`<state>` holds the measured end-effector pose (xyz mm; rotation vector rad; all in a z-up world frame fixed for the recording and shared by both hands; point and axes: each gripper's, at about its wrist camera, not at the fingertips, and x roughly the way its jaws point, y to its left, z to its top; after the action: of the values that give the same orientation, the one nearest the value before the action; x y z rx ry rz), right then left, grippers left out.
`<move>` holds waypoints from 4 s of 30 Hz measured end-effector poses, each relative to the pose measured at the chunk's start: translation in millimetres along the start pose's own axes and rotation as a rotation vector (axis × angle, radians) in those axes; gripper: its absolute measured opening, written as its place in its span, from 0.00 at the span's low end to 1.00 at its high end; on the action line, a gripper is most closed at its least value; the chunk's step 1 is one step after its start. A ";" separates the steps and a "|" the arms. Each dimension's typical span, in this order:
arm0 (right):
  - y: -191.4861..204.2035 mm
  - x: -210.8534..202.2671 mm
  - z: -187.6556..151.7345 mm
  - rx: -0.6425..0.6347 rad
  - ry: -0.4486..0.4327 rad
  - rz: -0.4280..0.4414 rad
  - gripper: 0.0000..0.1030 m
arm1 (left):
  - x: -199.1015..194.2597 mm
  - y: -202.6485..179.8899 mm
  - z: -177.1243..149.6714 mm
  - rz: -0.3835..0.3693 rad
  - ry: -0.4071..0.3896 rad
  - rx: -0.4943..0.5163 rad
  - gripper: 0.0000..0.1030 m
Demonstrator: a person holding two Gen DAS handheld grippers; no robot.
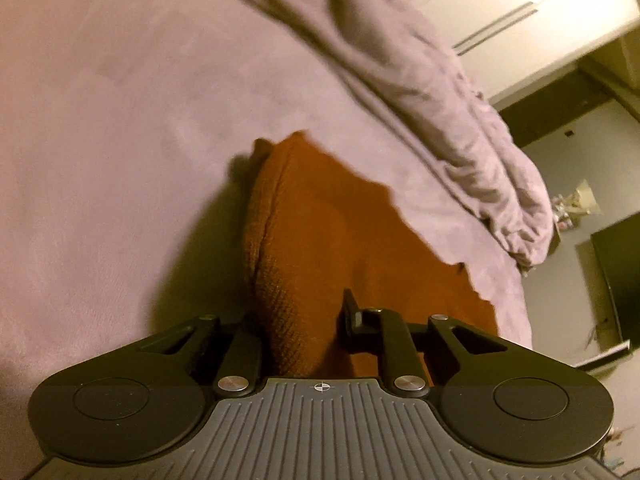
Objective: Fold small clothes
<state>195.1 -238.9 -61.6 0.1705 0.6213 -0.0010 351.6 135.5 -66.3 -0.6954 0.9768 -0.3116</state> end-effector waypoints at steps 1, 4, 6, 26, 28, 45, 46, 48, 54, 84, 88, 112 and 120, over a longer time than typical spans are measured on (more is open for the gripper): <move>-6.2 -8.5 -2.0 0.008 -0.012 -0.016 0.23 | -4.3 -12.2 1.2 0.000 -0.008 0.033 0.18; -26.1 -29.2 -7.0 0.055 -0.043 -0.046 0.23 | -13.3 -57.9 3.1 -0.020 -0.012 0.132 0.18; -40.3 -41.9 -10.2 0.088 -0.070 -0.073 0.23 | -12.5 -99.4 0.0 -0.043 -0.005 0.214 0.18; -104.4 -70.1 -31.5 0.237 -0.084 -0.086 0.23 | 30.3 -197.5 -115.5 -0.042 0.095 0.500 0.52; -102.9 -67.3 -21.1 0.237 -0.100 -0.071 0.23 | 12.3 -181.5 -108.0 0.010 0.038 0.493 0.52; -94.9 -3.6 8.4 0.348 0.055 0.175 0.23 | 31.2 -107.6 -111.4 0.112 0.067 0.380 0.73; -100.6 -2.7 13.3 0.389 0.057 0.191 0.26 | 30.5 -106.5 -112.7 0.107 0.071 0.372 0.74; -108.8 3.0 21.7 0.439 0.061 0.216 0.37 | 28.4 -106.0 -117.4 0.113 0.079 0.371 0.73; -109.9 46.9 36.4 0.528 0.137 0.300 0.44 | 28.8 -114.1 -142.5 0.164 0.103 0.492 0.73; -137.5 9.5 38.6 0.464 0.091 0.223 0.39 | 15.0 -111.9 -143.7 0.197 0.068 0.412 0.74; -123.4 39.2 43.1 0.482 0.172 0.307 0.57 | 2.4 -116.0 -142.4 0.198 0.038 0.431 0.79; -134.7 14.2 42.0 0.306 0.130 0.107 0.25 | 41.3 -134.3 -118.4 0.220 0.020 0.472 0.89; -161.3 13.3 31.7 0.503 0.164 0.220 0.46 | 45.0 -128.9 -117.0 0.213 0.026 0.425 0.89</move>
<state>215.9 -402.3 -69.5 0.7311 0.7551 0.0702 285.2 -31.1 -53.1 -0.1985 0.9599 -0.3273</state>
